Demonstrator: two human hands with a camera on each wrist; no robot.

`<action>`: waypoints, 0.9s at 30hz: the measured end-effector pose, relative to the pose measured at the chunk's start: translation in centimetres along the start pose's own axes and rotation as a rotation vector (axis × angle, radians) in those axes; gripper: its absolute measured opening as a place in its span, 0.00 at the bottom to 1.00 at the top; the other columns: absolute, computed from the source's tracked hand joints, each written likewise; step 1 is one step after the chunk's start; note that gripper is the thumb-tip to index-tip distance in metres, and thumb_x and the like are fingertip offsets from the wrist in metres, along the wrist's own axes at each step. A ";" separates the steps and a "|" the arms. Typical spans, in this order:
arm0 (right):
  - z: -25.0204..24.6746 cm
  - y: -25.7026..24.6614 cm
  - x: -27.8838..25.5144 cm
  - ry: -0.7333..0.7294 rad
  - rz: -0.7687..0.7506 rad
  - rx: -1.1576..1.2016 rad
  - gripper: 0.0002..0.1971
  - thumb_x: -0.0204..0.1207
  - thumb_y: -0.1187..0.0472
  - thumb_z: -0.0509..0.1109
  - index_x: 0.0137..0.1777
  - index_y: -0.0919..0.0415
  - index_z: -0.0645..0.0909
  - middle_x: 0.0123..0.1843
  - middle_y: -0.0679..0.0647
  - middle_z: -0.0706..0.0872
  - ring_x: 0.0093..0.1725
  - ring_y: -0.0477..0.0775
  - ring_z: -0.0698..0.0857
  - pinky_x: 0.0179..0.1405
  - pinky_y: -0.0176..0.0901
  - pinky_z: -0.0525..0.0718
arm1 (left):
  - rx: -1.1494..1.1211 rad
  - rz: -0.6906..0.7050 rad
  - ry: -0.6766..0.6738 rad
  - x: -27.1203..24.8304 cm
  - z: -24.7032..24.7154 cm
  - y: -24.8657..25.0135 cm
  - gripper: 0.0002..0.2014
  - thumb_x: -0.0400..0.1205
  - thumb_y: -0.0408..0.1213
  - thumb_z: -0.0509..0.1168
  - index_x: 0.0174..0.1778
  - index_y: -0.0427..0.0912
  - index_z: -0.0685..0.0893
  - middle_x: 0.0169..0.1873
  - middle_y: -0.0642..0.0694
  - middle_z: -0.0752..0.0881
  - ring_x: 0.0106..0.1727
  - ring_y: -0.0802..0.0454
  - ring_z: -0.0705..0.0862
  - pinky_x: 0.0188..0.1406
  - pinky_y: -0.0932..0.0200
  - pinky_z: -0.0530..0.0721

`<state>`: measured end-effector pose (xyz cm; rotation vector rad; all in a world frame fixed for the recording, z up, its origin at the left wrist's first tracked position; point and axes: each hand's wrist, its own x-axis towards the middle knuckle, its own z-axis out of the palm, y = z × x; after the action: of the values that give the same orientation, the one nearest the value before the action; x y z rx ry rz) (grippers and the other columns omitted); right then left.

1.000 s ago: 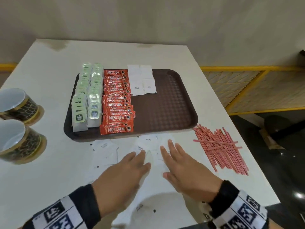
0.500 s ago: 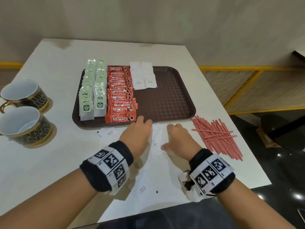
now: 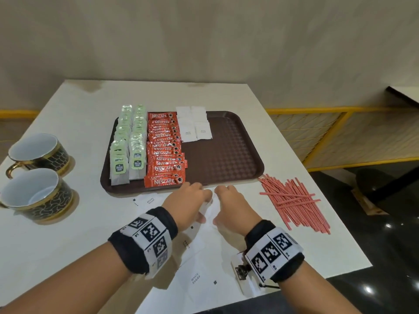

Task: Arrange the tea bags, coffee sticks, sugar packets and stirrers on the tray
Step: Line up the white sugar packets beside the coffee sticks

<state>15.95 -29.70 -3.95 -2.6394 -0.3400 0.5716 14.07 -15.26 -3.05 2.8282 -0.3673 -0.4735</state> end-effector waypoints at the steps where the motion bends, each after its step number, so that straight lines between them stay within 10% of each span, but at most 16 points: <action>1: 0.0 -0.1 0.0 -0.009 0.023 0.007 0.27 0.72 0.69 0.73 0.70 0.62 0.70 0.64 0.59 0.75 0.64 0.62 0.78 0.58 0.44 0.78 | -0.026 -0.010 0.004 -0.1 0.2 -0.1 0.22 0.77 0.42 0.73 0.66 0.50 0.77 0.65 0.47 0.77 0.63 0.45 0.73 0.61 0.51 0.76; 17: 0.2 -1.3 -1.1 -0.096 -0.042 -0.082 0.31 0.75 0.76 0.56 0.78 0.56 0.64 0.79 0.57 0.58 0.73 0.67 0.64 0.64 0.52 0.74 | 0.124 -0.263 0.026 -2.4 -0.4 -0.3 0.29 0.75 0.57 0.70 0.68 0.46 0.76 0.60 0.44 0.79 0.59 0.43 0.81 0.55 0.51 0.81; 27: -0.1 -1.4 -0.9 -0.029 -0.005 -0.065 0.24 0.76 0.74 0.62 0.70 0.57 0.71 0.67 0.57 0.71 0.66 0.60 0.71 0.60 0.45 0.76 | -0.102 -0.271 0.082 -2.1 -1.3 -0.9 0.29 0.68 0.52 0.78 0.62 0.46 0.79 0.57 0.48 0.78 0.55 0.47 0.79 0.54 0.54 0.82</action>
<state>15.01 -28.79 -2.98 -2.6940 -0.3806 0.6070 12.81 -13.55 -1.55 2.7975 0.0561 -0.4131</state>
